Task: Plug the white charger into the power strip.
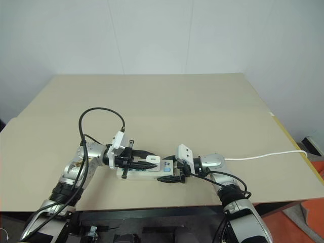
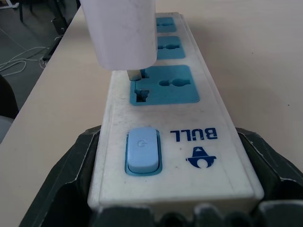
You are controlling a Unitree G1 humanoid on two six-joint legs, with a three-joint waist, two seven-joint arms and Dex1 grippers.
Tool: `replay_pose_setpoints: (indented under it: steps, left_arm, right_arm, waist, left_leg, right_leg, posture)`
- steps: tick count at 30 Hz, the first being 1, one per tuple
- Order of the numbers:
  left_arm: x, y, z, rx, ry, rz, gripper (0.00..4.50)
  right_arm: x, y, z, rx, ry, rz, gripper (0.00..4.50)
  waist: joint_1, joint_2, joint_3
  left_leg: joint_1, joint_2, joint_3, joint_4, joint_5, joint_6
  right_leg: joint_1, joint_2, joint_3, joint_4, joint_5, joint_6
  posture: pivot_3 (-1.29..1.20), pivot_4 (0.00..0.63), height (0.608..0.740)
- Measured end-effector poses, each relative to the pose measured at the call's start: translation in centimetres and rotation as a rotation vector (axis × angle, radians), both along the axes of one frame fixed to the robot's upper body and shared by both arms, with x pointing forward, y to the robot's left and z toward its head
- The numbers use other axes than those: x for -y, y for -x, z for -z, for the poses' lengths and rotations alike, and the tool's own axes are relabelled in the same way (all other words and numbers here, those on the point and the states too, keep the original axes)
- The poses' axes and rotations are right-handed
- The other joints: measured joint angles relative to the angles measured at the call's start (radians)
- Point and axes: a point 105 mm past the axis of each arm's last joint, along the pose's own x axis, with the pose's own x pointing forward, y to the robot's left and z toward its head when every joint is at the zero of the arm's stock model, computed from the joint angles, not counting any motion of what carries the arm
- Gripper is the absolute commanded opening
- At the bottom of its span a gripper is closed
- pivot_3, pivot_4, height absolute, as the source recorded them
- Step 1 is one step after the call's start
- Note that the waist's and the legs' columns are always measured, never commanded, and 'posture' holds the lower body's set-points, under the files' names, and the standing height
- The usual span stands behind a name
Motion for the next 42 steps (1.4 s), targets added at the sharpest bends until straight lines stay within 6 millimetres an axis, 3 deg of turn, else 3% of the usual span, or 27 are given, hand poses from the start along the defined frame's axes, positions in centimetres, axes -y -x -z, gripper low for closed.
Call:
replay_pose_setpoints:
  steps: [42]
  left_arm:
    - [-0.2,-0.3,1.7,-0.001,-0.025,-0.015,1.01]
  right_arm:
    - [-0.1,0.0,0.0,0.005,0.000,0.004,3.40]
  waist:
    - [-0.005,0.000,0.000]
  left_leg:
    - [0.001,0.000,0.000,-0.002,0.000,0.000]
  right_leg:
    - [0.001,0.000,0.000,-0.003,0.000,0.000]
  posture:
    - [0.00,0.150,0.740]
